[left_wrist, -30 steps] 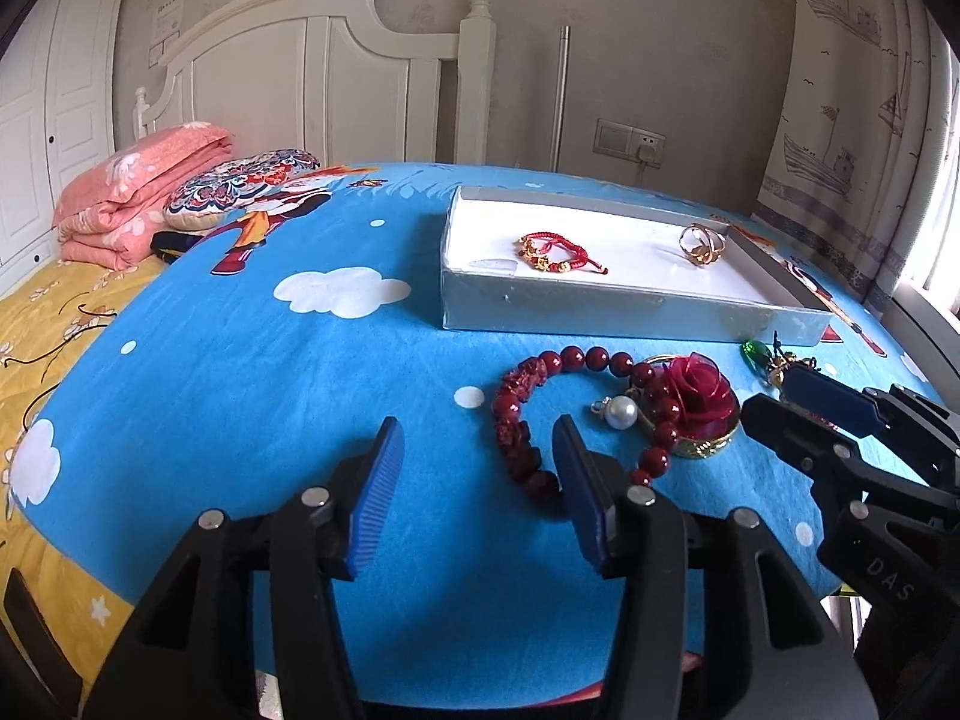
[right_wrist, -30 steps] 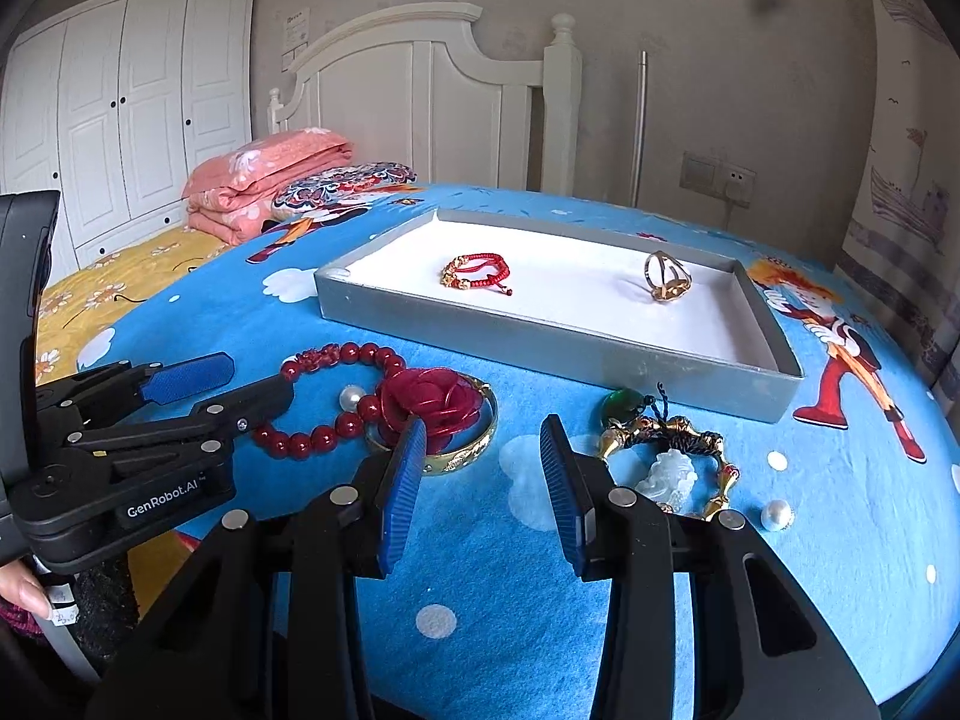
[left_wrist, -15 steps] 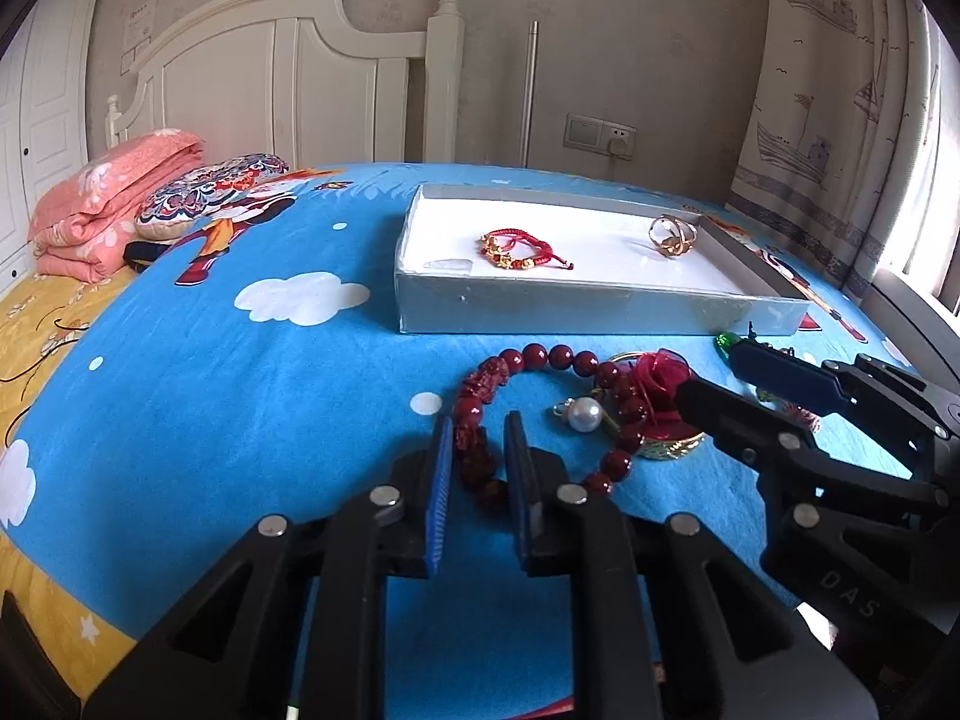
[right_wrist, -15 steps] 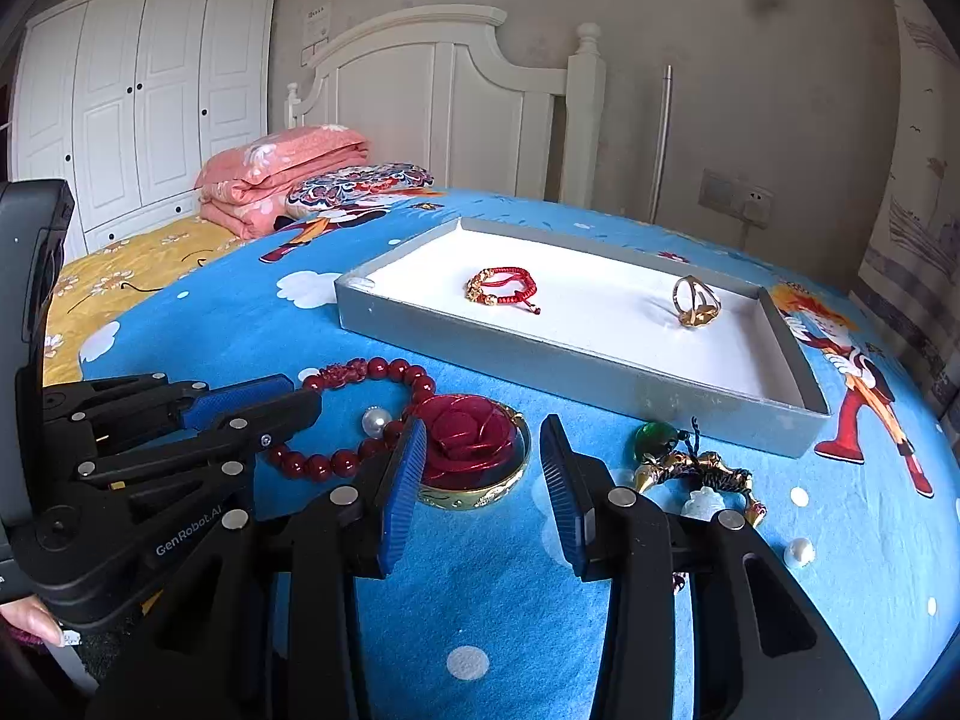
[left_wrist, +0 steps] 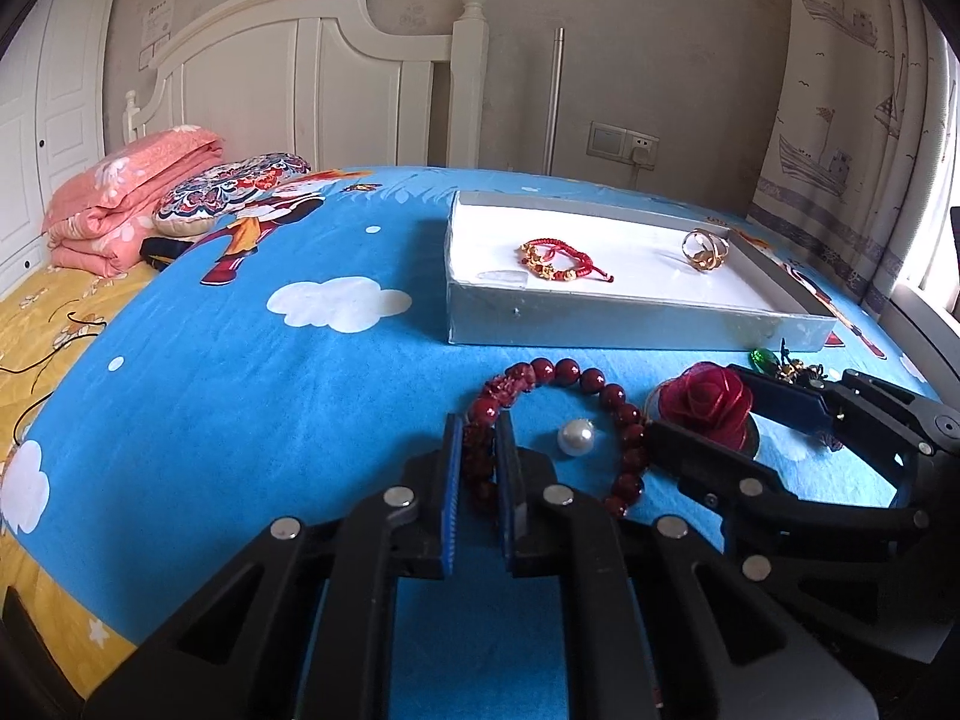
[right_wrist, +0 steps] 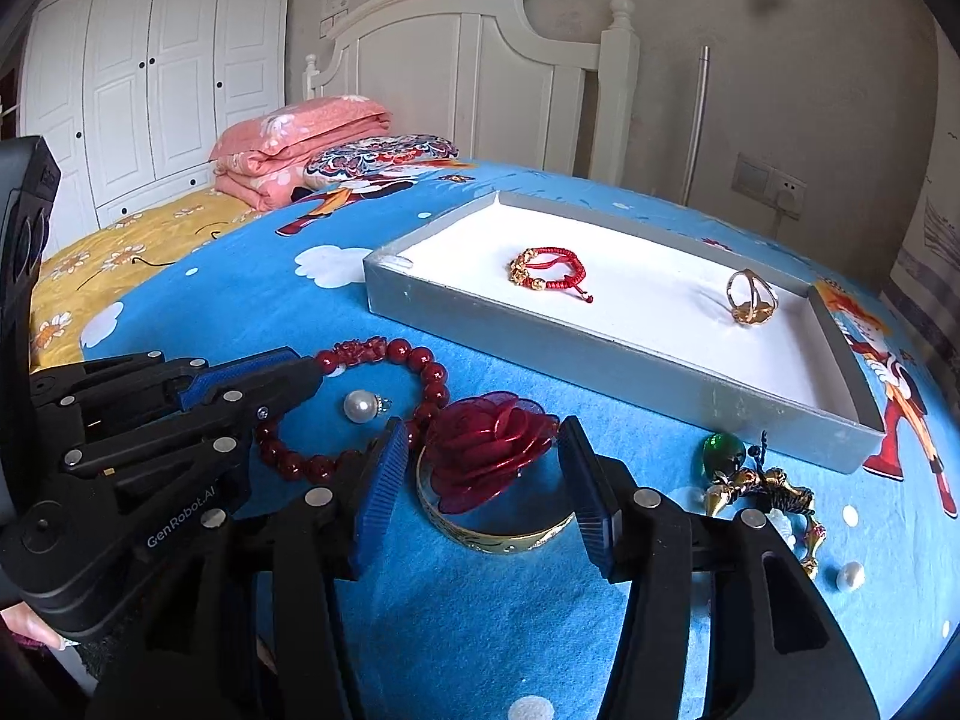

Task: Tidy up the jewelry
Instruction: 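Grasp the red rose ornament with the right tool while the left tool lifts the bead bracelet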

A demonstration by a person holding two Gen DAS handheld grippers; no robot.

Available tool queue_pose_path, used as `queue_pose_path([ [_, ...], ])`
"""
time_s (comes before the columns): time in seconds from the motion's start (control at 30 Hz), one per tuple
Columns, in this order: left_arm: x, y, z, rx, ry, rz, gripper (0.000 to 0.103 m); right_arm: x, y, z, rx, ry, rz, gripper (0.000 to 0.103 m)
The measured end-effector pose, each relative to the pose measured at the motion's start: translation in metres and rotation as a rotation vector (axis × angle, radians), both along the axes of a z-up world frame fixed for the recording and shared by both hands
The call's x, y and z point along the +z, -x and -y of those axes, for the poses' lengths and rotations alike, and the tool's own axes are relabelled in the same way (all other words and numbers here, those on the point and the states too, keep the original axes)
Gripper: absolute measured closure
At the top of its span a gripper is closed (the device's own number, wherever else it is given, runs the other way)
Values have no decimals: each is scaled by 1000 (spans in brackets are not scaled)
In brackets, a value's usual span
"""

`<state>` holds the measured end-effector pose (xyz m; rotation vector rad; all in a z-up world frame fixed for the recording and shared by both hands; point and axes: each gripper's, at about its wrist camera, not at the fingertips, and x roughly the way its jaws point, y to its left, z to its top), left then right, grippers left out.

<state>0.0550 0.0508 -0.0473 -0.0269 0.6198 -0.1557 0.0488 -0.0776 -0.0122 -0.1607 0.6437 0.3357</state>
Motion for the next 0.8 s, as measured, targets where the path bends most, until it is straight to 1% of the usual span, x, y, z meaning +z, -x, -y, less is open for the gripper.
queue_pose_path([
  [0.07,0,0,0,-1,-2,0,92,-1,1,0,2,3,3,54],
  [0.1,0,0,0,-1,-5,1,92,-1,1,0,-2,6,8,60],
  [0.13,-1,0,0,-2,-8,2,92,-1,1,0,-2,4,12,61],
  [0.27,-1,1,0,-3,-6,5,92,0,3,2,-8,0,25,62],
  [0.47,4,-3,0,-3,1,8,93,6,5,17,-40,-50,44,62],
  [0.57,13,-4,2,-7,19,28,93,9,7,23,-54,-67,53,62],
  [0.8,45,2,17,-44,37,104,93,15,13,36,-76,-86,64,62],
])
